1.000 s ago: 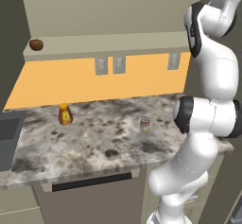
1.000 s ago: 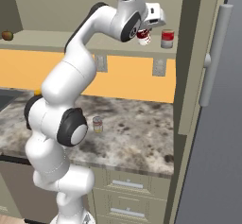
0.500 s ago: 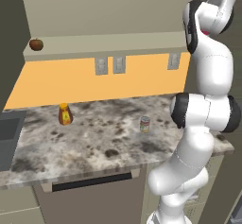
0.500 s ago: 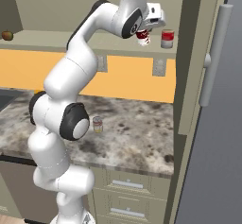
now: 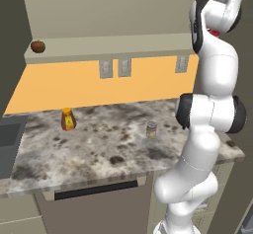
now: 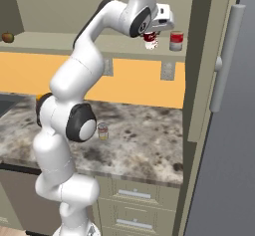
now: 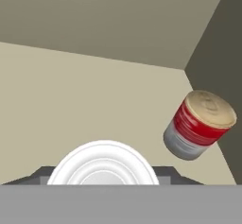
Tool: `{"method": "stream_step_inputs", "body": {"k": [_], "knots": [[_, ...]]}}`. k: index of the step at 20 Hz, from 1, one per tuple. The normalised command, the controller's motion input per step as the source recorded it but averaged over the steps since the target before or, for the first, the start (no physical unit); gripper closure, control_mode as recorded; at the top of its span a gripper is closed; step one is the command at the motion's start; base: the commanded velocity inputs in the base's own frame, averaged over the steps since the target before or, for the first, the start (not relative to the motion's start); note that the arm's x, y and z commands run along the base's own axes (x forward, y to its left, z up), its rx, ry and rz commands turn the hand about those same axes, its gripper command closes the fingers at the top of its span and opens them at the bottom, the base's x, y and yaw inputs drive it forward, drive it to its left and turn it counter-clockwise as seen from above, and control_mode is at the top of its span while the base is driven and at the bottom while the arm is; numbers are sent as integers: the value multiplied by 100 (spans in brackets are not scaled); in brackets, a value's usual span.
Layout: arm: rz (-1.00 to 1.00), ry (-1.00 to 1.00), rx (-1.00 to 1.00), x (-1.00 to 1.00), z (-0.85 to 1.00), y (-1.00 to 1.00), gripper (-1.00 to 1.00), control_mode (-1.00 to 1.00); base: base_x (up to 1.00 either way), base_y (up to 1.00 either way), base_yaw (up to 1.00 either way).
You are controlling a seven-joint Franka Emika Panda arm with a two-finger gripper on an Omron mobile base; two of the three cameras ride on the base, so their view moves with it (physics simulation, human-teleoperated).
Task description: Pick the cans from the counter and place them in their designated side in the cabinet.
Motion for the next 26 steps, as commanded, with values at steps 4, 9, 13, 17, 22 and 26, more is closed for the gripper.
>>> {"method": "stream_step_inputs", "body": {"k": [4,9,13,17,22,26], "knots": [[0,3,3,9,-2,0,100,-100,0,0,0],[0,2,2,8,-1,-1,100,-100,0,0,0],[0,1,1,8,-2,0,100,-100,0,0,0],[0,1,1,8,-5,-2,100,-100,0,0,0],[0,2,1,8,-5,0,100,-100,0,0,0],[0,1,1,6,-4,-1,100,-100,0,0,0]]}}
